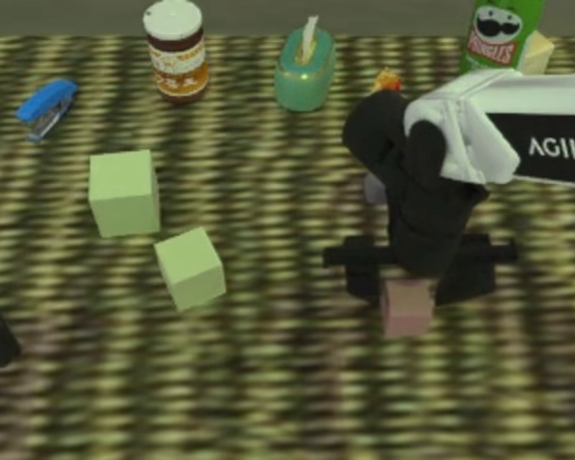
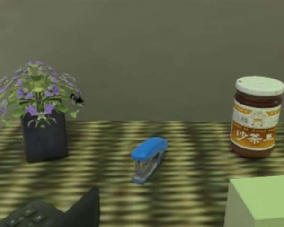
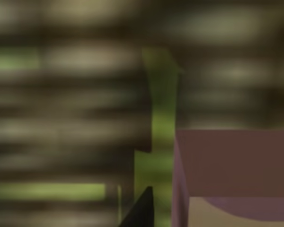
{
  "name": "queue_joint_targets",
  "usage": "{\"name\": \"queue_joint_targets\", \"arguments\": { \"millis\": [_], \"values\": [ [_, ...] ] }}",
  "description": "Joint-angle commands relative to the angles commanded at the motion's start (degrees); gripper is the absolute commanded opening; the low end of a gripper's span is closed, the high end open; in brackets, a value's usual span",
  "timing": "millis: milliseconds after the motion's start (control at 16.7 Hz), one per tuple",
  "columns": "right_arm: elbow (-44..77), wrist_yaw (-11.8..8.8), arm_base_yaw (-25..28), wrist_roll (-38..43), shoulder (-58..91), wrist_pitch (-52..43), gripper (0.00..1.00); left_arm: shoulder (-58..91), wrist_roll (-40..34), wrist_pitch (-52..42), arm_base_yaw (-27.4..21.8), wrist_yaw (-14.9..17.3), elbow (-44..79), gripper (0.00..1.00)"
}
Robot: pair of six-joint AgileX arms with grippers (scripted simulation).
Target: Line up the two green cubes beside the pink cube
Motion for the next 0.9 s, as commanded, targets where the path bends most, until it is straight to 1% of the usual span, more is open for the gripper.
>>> {"name": "queue_joint_targets", "arguments": {
  "millis": [60, 120, 660, 780, 900],
  "values": [
    [0.00, 0.00, 0.00, 0.00, 0.00, 0.00, 0.98, 0.00, 0.00, 0.00, 0.00, 0.00, 0.00, 1.00],
    [0.00, 0.00, 0.00, 0.00, 0.00, 0.00, 1.00, 0.00, 0.00, 0.00, 0.00, 0.00, 0.00, 1.00],
    [0.20, 0.00, -0.05, -0.02, -0.08, -0.21, 1.00, 0.00, 0.00, 0.00, 0.00, 0.00, 0.00, 1.00],
    [1.96, 0.01, 0.20, -0.03, -0.68, -2.39, 1.00, 0.00, 0.00, 0.00, 0.00, 0.00, 0.00, 1.00],
    [4.69, 0.01, 0.32, 0.04, -1.95, -6.80, 1.00, 0.00, 0.00, 0.00, 0.00, 0.00, 0.00, 1.00]
  ]
}}
